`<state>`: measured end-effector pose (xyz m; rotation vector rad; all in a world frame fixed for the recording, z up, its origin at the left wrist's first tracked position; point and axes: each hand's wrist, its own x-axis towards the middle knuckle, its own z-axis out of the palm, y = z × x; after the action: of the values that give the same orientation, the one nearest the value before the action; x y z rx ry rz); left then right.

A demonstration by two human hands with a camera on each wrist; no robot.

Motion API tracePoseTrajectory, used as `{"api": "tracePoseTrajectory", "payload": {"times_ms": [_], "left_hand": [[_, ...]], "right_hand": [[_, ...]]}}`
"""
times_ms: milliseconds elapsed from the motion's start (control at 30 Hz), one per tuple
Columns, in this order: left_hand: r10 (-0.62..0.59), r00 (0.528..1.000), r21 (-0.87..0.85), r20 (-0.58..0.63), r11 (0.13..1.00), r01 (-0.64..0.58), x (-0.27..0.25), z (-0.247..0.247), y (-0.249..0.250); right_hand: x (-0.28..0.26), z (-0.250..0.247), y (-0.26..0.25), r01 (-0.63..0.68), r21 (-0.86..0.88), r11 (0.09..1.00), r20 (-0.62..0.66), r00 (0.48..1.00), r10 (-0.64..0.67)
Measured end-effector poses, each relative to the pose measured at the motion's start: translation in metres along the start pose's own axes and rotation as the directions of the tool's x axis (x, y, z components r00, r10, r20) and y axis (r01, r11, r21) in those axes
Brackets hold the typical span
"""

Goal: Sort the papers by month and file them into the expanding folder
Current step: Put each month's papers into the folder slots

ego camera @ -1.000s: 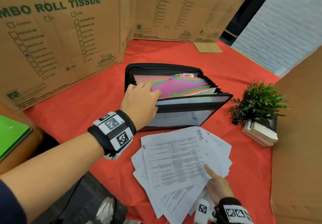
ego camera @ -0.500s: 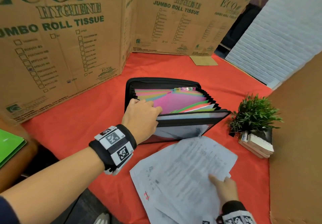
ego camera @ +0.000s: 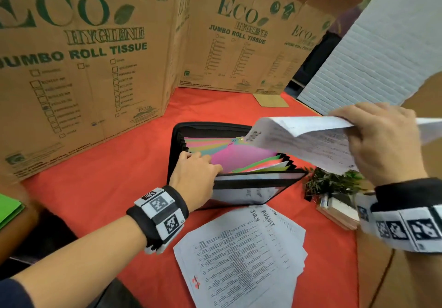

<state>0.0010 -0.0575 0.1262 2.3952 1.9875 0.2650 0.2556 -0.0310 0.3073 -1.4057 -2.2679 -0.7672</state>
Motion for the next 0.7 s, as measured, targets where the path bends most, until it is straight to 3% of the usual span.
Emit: {"api": "tracePoseTrajectory", "payload": {"times_ms": [100,267,533,600,700], "left_hand": [[0.012,1.0,0.003,0.001,1.0,-0.012,-0.002,-0.001,0.0],[0.047,0.999,0.01,-0.003,0.999,-0.047,-0.004,-0.003,-0.001],[0.056,0.998,0.0,-0.007,0.998,-0.056,-0.007,0.002,-0.001],[0.059,0.998,-0.004,-0.012,0.998,-0.059,-0.007,0.003,-0.001],[0.063,0.997,-0.034,-0.039,0.997,-0.065,-0.007,0.003,-0.002]], "right_hand": [[0.031,0.019,-0.03,0.189,-0.098,0.977,0.091,0.979,-0.181],[0.045,0.061,-0.077,0.357,-0.096,0.929,0.226,0.917,-0.329],[0.065,0.07,-0.105,0.351,-0.135,0.927,0.11,0.935,-0.338],[0.067,0.073,-0.108,0.377,-0.117,0.919,0.148,0.921,-0.359],[0.066,0.081,-0.109,0.4,0.045,0.915,0.278,0.875,-0.396]]}}
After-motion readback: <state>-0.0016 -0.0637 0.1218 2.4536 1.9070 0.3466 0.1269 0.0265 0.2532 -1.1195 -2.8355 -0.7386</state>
